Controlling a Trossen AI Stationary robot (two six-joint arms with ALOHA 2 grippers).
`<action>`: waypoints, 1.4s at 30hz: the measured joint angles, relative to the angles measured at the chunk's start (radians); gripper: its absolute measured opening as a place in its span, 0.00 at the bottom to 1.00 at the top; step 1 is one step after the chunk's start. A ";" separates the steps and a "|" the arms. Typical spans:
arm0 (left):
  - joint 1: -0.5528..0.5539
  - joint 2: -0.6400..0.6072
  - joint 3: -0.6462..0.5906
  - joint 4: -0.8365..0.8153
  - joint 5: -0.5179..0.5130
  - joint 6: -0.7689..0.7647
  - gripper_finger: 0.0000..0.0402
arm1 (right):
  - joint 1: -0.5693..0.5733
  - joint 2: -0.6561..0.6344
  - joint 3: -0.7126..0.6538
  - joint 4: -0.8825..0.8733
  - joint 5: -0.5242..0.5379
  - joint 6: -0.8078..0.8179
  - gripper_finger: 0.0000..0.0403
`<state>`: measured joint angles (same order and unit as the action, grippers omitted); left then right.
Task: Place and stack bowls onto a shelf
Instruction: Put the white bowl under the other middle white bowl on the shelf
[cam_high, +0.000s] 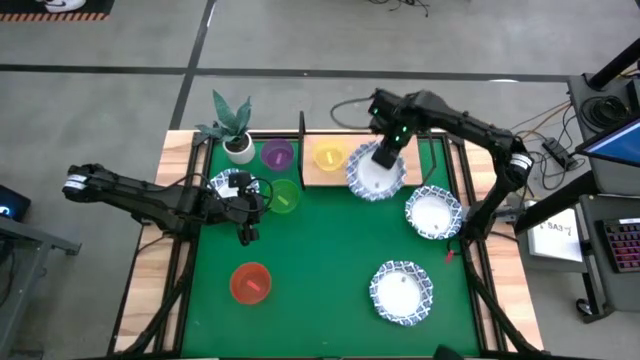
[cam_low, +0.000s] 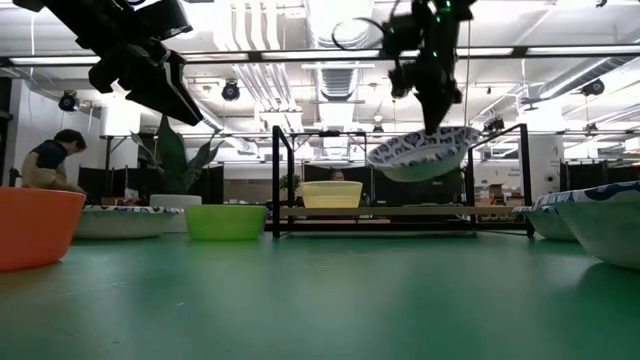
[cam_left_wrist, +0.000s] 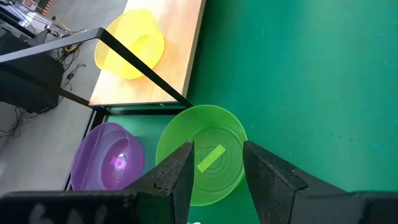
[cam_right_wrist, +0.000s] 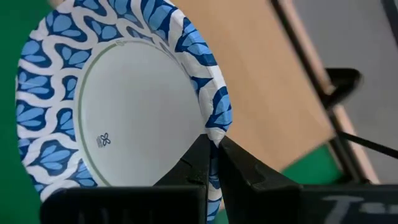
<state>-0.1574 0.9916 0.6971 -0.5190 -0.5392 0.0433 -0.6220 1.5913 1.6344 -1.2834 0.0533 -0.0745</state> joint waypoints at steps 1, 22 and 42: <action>0.000 0.000 0.000 0.000 0.000 0.000 0.30 | -0.028 0.000 -0.005 0.008 0.000 -0.024 0.03; 0.000 0.000 0.000 0.001 0.000 0.001 0.30 | -0.184 0.002 -0.104 0.188 -0.008 -0.180 0.03; 0.000 0.000 0.000 0.001 0.000 0.001 0.30 | -0.184 0.002 -0.135 0.291 0.009 -0.188 0.17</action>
<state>-0.1576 0.9916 0.6973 -0.5182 -0.5396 0.0438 -0.8059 1.5936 1.4990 -0.9926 0.0624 -0.2623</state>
